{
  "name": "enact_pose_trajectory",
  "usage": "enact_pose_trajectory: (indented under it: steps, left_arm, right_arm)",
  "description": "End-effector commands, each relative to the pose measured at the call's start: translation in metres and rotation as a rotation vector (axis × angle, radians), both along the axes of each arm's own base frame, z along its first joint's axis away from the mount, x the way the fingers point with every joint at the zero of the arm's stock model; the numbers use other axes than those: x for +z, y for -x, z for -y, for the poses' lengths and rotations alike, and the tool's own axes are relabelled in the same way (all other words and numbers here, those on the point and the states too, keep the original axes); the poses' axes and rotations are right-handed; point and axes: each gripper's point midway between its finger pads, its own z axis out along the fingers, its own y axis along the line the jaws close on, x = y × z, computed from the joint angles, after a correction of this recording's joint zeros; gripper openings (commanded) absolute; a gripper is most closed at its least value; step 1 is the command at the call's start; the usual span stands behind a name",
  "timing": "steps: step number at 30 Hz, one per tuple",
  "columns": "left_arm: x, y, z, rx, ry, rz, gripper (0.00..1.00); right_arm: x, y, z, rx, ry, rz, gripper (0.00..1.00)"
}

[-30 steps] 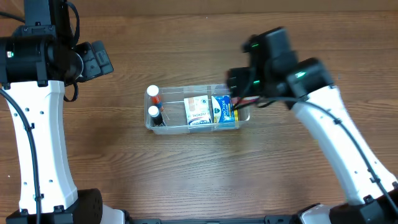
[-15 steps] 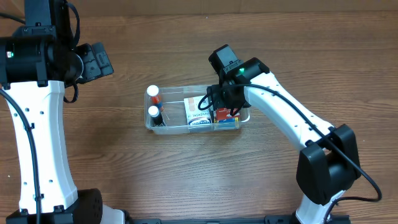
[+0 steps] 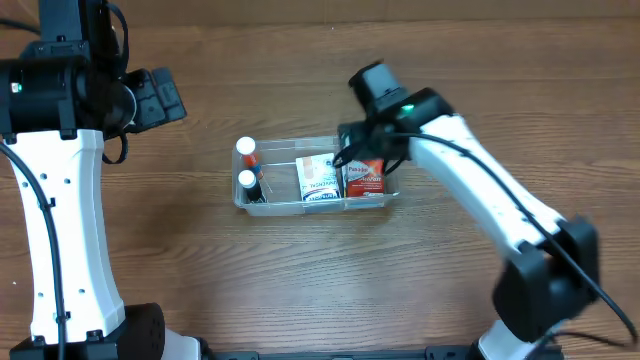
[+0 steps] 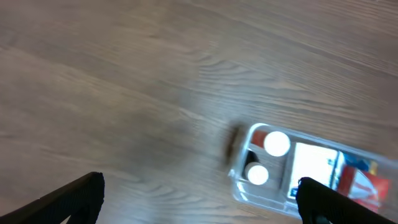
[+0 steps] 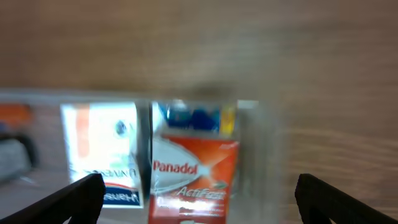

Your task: Pack container

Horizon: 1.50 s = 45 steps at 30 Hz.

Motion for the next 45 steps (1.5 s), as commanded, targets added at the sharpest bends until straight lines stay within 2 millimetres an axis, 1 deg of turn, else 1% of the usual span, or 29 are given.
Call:
enact_pose_trajectory:
  steps: [1, 2, 3, 5, 7, 9, 10, 12, 15, 17, 18, 20, 23, 25, 26, 28, 29, 30, 31, 33, 35, 37, 38, 40, 43, 45]
  left_arm:
    - [0.006, -0.015, 0.044, -0.261, 0.068, 0.061, 1.0]
    - [0.007, -0.019, 0.051, -0.294, 0.059, 0.075, 1.0]
    - [0.009, -0.023, 0.06, -0.336, 0.048, 0.094, 1.0]
    - [0.008, -0.03, 0.071, -0.364, 0.055, 0.109, 1.0]
    - [0.005, -0.035, 0.073, -0.368, 0.057, 0.107, 1.0]
    - [-0.003, -0.04, 0.064, -0.344, 0.018, 0.084, 1.0]
    - [-0.009, -0.038, 0.059, -0.328, -0.006, 0.052, 1.0]
    - [-0.017, -0.028, 0.057, -0.325, -0.007, -0.006, 1.0]
    - [-0.021, -0.016, 0.056, -0.342, -0.012, -0.051, 1.0]
    - [-0.016, -0.009, 0.058, -0.364, -0.024, -0.046, 1.0]
    - [-0.01, -0.006, 0.06, -0.372, -0.03, -0.029, 1.0]
    - [0.008, 0.005, 0.065, -0.387, -0.052, 0.023, 1.0]
    - [0.033, 0.026, 0.069, -0.404, -0.086, 0.1, 1.0]
    - [0.049, 0.046, 0.07, -0.42, -0.105, 0.159, 1.0]
    - [0.052, 0.053, 0.069, -0.421, -0.107, 0.178, 1.0]
    - [0.054, 0.07, 0.067, -0.425, -0.113, 0.217, 1.0]
    - [0.051, 0.08, 0.065, -0.423, -0.116, 0.238, 1.0]
    - [0.049, 0.085, 0.064, -0.421, -0.118, 0.251, 1.0]
    - [0.039, 0.099, 0.061, -0.417, -0.123, 0.272, 1.0]
    - [0.023, 0.114, 0.057, -0.42, -0.137, 0.296, 1.0]
    - [-0.007, 0.138, 0.054, -0.424, -0.147, 0.348, 1.0]
    - [-0.03, 0.154, 0.051, -0.407, -0.142, 0.389, 1.0]
    - [-0.038, 0.16, 0.049, -0.385, -0.129, 0.415, 1.0]
    - [-0.051, 0.167, 0.047, -0.356, -0.114, 0.439, 1.0]
    - [-0.078, 0.167, 0.048, -0.36, -0.108, 0.407, 1.0]
    - [-0.09, 0.166, 0.049, -0.364, -0.104, 0.371, 1.0]
  right_arm:
    - [0.072, -0.023, 0.058, -0.152, -0.04, 0.191, 1.0]
    - [0.074, -0.028, 0.072, -0.185, -0.041, 0.197, 1.0]
    - [0.074, -0.032, 0.085, -0.182, -0.036, 0.202, 1.0]
    - [0.077, -0.039, 0.095, -0.125, -0.033, 0.217, 1.0]
    - [0.079, -0.044, 0.108, -0.151, -0.036, 0.232, 1.0]
    - [0.078, -0.044, 0.116, -0.192, -0.045, 0.223, 1.0]
    - [0.076, -0.041, 0.118, -0.216, -0.052, 0.207, 1.0]
    - [0.075, -0.032, 0.12, -0.273, -0.07, 0.177, 1.0]
    - [0.087, -0.019, 0.122, -0.294, -0.084, 0.182, 1.0]
    - [0.102, -0.008, 0.125, -0.299, -0.085, 0.211, 1.0]
    - [0.107, -0.003, 0.128, -0.308, -0.077, 0.223, 1.0]
    - [0.124, 0.012, 0.138, -0.33, -0.054, 0.269, 1.0]
    - [0.135, 0.034, 0.144, -0.337, -0.057, 0.312, 1.0]
    - [0.137, 0.053, 0.147, -0.337, -0.068, 0.344, 1.0]
    - [0.136, 0.059, 0.148, -0.337, -0.072, 0.355, 1.0]
    - [0.128, 0.073, 0.15, -0.337, -0.077, 0.369, 1.0]
    - [0.119, 0.083, 0.152, -0.337, -0.077, 0.368, 1.0]
    - [0.112, 0.09, 0.153, -0.337, -0.076, 0.365, 1.0]
    - [0.099, 0.102, 0.155, -0.337, -0.073, 0.357, 1.0]
    - [0.083, 0.115, 0.157, -0.352, -0.078, 0.342, 1.0]
    - [0.061, 0.136, 0.16, -0.379, -0.089, 0.325, 1.0]
    - [0.051, 0.147, 0.164, -0.4, -0.095, 0.331, 1.0]
    - [0.051, 0.149, 0.164, -0.411, -0.106, 0.339, 1.0]
    - [0.052, 0.15, 0.164, -0.417, -0.112, 0.345, 1.0]
    - [0.048, 0.15, 0.164, -0.417, -0.105, 0.327, 1.0]
    - [0.046, 0.149, 0.164, -0.417, -0.101, 0.317, 1.0]
